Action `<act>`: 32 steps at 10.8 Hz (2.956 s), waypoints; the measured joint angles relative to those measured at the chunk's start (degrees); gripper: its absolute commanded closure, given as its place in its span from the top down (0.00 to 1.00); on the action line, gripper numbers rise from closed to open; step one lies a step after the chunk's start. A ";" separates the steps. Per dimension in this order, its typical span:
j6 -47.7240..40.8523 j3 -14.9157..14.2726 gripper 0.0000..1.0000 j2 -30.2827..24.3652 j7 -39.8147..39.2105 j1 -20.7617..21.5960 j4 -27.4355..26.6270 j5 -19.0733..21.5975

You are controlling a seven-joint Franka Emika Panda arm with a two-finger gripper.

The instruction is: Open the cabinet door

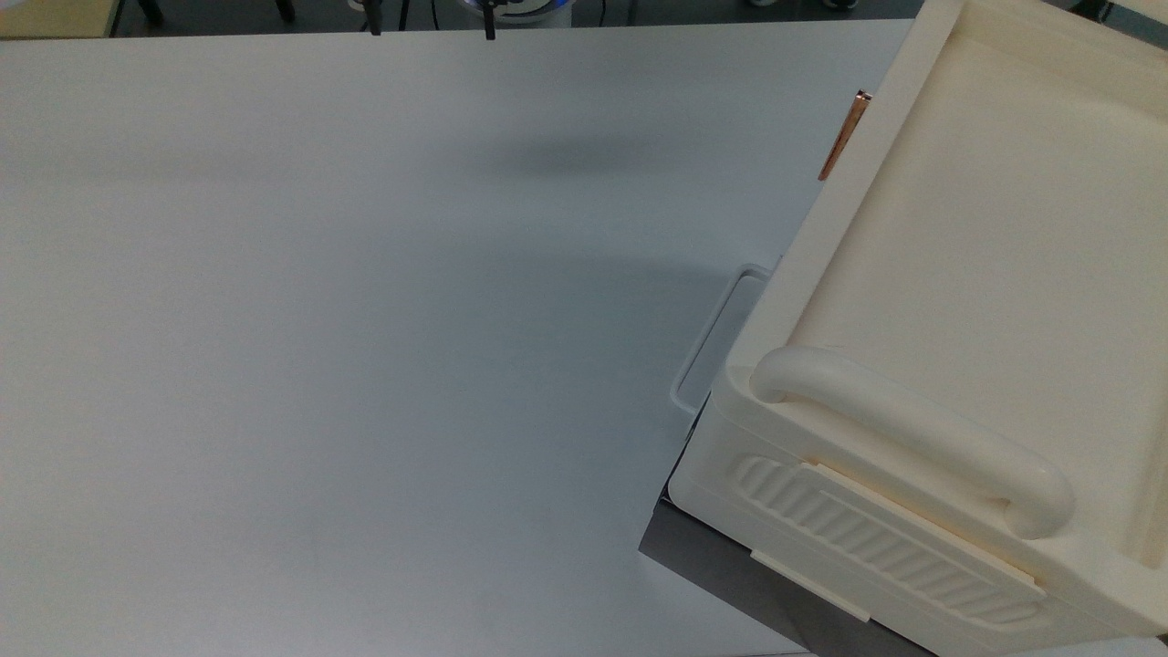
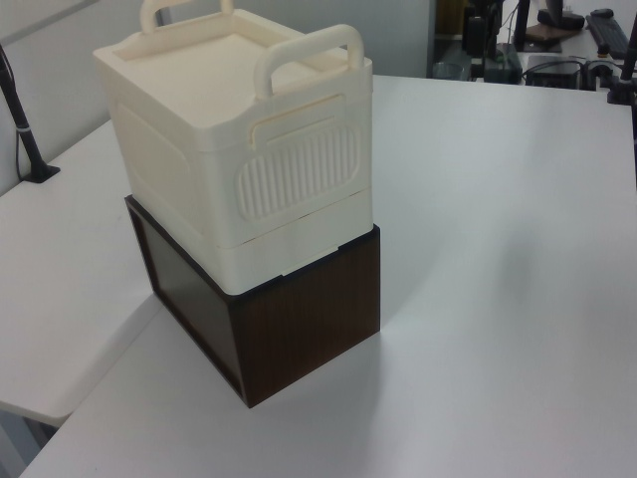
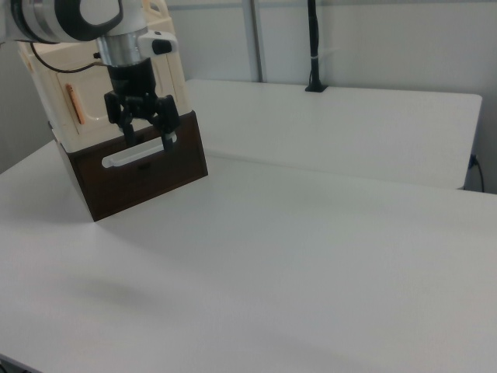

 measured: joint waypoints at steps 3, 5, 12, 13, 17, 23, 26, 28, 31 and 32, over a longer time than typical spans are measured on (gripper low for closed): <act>3.26 0.57 1.00 1.09 0.07 5.14 0.13 0.04; 8.98 0.66 1.00 1.52 -0.89 8.20 0.21 0.05; 24.10 1.79 0.90 4.32 -10.69 17.58 2.03 4.06; 24.53 2.45 0.87 5.51 -10.96 17.97 3.18 4.06; 30.07 5.55 0.55 8.51 -14.54 18.05 4.73 4.06; 30.09 6.89 0.16 8.63 -22.18 17.97 4.97 4.07; 29.92 6.90 0.14 8.64 -22.40 17.91 4.98 4.12; 29.32 6.90 0.05 8.64 -22.40 17.81 5.15 4.19; 26.88 6.88 0.02 8.55 -22.40 17.35 5.77 4.29; 25.10 6.80 0.06 8.43 -22.41 16.96 6.21 4.29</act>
